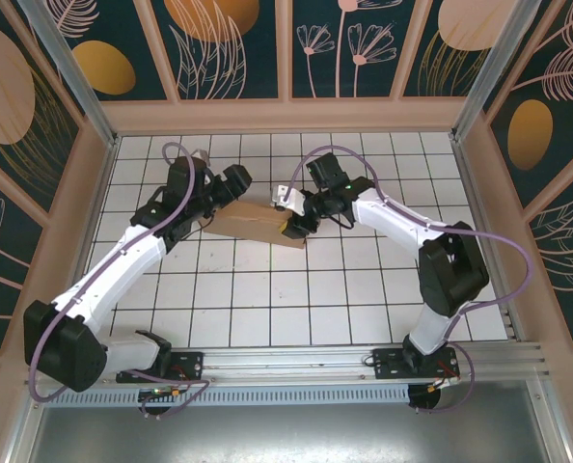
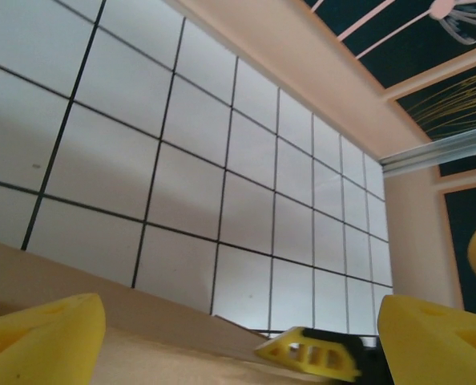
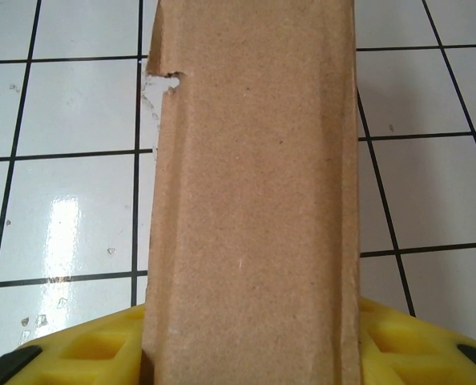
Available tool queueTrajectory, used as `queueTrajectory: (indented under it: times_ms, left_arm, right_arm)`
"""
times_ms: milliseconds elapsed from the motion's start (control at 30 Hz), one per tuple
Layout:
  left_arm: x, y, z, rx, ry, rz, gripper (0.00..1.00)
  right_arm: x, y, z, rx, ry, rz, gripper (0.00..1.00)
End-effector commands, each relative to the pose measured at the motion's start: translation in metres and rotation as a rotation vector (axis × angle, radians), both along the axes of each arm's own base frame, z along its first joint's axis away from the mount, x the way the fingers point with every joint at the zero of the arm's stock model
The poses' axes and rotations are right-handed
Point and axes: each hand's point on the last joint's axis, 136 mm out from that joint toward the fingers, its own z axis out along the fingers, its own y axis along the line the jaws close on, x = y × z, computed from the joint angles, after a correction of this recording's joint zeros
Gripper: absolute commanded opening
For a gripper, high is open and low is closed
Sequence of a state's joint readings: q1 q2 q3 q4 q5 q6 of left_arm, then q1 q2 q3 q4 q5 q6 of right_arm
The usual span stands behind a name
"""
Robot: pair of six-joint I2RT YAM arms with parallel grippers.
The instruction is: Fold the paper box
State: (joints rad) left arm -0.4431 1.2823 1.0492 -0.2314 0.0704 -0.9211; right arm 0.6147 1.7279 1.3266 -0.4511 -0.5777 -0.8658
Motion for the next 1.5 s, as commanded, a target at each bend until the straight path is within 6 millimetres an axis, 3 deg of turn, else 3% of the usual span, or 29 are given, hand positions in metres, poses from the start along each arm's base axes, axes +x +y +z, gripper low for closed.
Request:
queueTrajectory:
  times_ms: [0,133,200,367,500,767,1033,1067,1200,1300,1367,1467]
  left_arm:
    - [0.008,0.007,-0.018,-0.003,-0.008,0.034,0.88]
    - [0.008,0.01,-0.053,-0.002,0.042,0.054,0.88]
    - [0.008,0.009,-0.066,-0.005,0.065,0.061,0.87]
    - [0.006,0.011,-0.083,-0.005,0.089,0.073,0.87]
    - [0.006,0.011,-0.081,-0.012,0.081,0.076,0.88]
    - [0.009,0.014,-0.045,-0.005,0.002,0.074,0.89]
    - [0.011,0.029,0.012,0.199,-0.208,0.019,0.91]
    - [0.012,0.03,0.031,0.23,-0.267,0.008,0.91]
    - [0.003,0.039,0.066,0.406,-0.466,-0.059,0.87]
    - [-0.012,0.042,0.069,0.541,-0.623,-0.128,0.88]
    - [-0.015,0.055,0.074,0.608,-0.669,-0.078,0.84]
    - [-0.023,0.063,0.076,0.782,-0.778,-0.101,0.82]
  right_arm:
    - [-0.002,-0.001,-0.015,-0.03,0.057,0.0,0.48]
    - [0.009,-0.003,-0.025,-0.06,0.048,-0.058,0.55]
    - [0.015,-0.003,-0.02,-0.054,0.03,-0.085,0.58]
    - [0.027,-0.006,0.011,0.022,-0.109,-0.148,0.7]
    - [0.027,-0.013,0.04,0.088,-0.201,-0.194,0.73]
    - [0.012,-0.022,0.09,0.251,-0.208,-0.28,0.72]
    - [0.011,-0.046,0.144,0.44,-0.238,-0.485,0.63]
    - [0.009,-0.048,0.145,0.447,-0.23,-0.492,0.63]
    - [0.002,-0.06,0.148,0.46,-0.233,-0.547,0.61]
    - [0.008,-0.069,0.147,0.438,-0.215,-0.626,0.52]
    - [0.011,-0.076,0.148,0.432,-0.225,-0.665,0.5]
    - [-0.001,-0.074,0.147,0.41,-0.27,-0.588,0.51]
